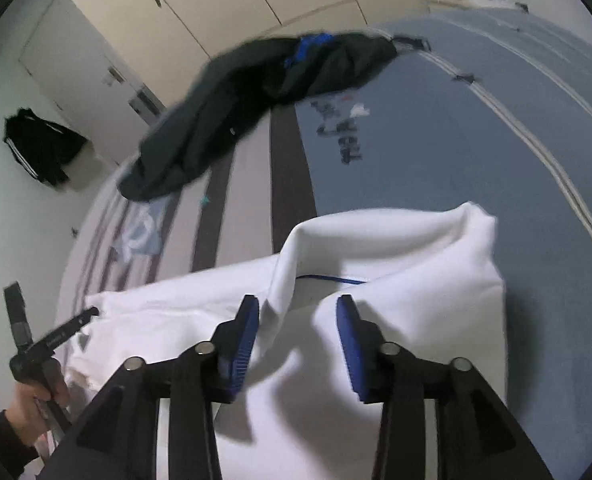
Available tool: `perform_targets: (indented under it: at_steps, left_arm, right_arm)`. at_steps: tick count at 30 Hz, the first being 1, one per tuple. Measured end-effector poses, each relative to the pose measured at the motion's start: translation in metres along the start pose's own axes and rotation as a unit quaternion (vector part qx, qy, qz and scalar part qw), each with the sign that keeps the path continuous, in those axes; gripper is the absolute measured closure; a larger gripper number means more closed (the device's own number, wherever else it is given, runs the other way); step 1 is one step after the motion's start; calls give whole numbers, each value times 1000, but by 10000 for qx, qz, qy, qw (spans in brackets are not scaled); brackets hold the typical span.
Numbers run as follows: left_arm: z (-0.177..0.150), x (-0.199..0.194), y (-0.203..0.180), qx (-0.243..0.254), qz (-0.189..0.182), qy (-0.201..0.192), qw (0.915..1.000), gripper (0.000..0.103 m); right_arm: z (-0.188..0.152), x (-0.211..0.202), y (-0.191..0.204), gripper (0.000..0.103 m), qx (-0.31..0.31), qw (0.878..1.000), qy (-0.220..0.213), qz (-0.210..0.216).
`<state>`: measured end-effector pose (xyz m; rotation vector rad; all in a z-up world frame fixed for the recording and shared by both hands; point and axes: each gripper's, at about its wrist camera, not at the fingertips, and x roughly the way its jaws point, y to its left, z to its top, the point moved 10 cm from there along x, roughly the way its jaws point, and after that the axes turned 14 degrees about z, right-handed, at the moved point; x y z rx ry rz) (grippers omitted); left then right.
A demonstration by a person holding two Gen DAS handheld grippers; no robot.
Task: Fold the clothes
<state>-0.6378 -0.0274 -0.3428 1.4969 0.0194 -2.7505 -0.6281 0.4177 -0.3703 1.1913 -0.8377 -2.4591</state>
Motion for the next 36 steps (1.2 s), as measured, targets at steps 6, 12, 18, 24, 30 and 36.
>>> perform_targets:
  at_steps: [6,12,18,24,30,36]
  left_arm:
    - [-42,-10,-43,402,-564,507,9963,52]
    - [-44,-8,-65,903,-511,313,9941,100]
    - [-17,-20,-46,937,-288,-131,9951,100]
    - [-36,4,-47,1416,-94,375,9892,96]
    - [-39,-18,-17,900,62,90,9959,81]
    - [-8,-34,-33,673,-130,-452,9966,77]
  right_arm:
    - [-33,17,33,65,-442,9969,625,154]
    - [-39,32,39,88,-332,9969,662,260]
    - [-28,20,46,96,-182,9982,348,447]
    - [-56,27,39,94,-681,9946,780,40]
    - [-45,-3,32,74,-921,9938,502,-376]
    - [-12,-18,53,74,-1433,9865,-153,-783]
